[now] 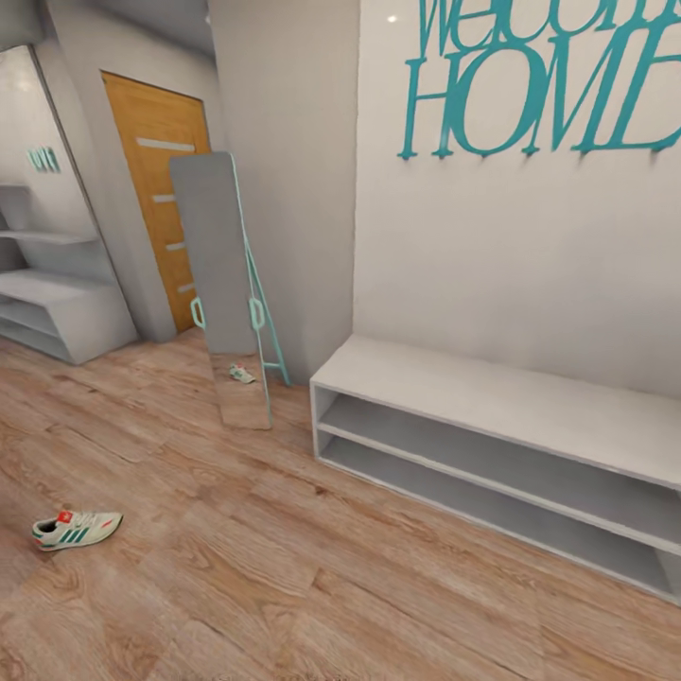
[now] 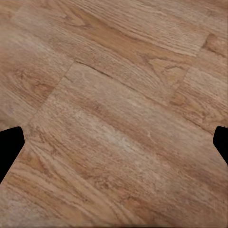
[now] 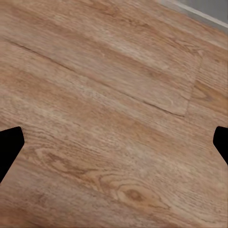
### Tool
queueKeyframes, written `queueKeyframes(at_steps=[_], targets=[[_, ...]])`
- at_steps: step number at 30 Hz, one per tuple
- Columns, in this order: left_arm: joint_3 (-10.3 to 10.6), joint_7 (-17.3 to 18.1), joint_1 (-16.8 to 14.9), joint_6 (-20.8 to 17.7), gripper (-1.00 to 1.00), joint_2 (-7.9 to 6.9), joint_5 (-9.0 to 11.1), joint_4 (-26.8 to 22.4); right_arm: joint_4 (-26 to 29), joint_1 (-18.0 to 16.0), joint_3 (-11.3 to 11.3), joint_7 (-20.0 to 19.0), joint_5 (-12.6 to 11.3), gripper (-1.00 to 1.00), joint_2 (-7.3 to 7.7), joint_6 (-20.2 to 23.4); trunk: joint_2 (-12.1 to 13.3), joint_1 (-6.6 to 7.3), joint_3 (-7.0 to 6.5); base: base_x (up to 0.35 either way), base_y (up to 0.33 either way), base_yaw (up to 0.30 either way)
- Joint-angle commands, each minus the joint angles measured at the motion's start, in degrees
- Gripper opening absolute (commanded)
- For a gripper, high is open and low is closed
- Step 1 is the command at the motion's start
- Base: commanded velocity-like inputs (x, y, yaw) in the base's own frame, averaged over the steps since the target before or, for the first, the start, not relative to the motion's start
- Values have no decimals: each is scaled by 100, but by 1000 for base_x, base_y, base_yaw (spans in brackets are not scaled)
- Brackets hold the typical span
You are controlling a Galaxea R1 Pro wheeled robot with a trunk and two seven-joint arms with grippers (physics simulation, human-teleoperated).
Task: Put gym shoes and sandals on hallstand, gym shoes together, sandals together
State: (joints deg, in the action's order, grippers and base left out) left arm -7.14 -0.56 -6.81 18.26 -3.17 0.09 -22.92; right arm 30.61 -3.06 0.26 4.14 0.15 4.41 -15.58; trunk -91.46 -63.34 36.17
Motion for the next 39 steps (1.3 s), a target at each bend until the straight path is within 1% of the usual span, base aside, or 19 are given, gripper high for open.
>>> queueKeyframes(at_steps=[1,14,16,23,39], targets=[[-5,-6,-5,20,100,-1,0,6,-2,-2,5,16,2,100,0,-16,-44,-22,30,0,0,232],[-20,-31,-10,10,100,-10,5,7,-2,-2,9,16,2,100,-1,-16,-565,-308,310,0,0,250],[-19,-39,-11,11,100,-15,100,7,-2,-2,9,16,2,100,-1,-16,-646,-351,346,0,0,276],[-16,-41,-13,11,100,-16,208,7,-4,-2,9,16,2,100,-1,-16,-926,-505,473,0,0,278],[-15,-41,-14,11,100,-9,237,7,-64,-2,17,22,10,100,-10,-18,-1568,-857,760,0,0,279]])
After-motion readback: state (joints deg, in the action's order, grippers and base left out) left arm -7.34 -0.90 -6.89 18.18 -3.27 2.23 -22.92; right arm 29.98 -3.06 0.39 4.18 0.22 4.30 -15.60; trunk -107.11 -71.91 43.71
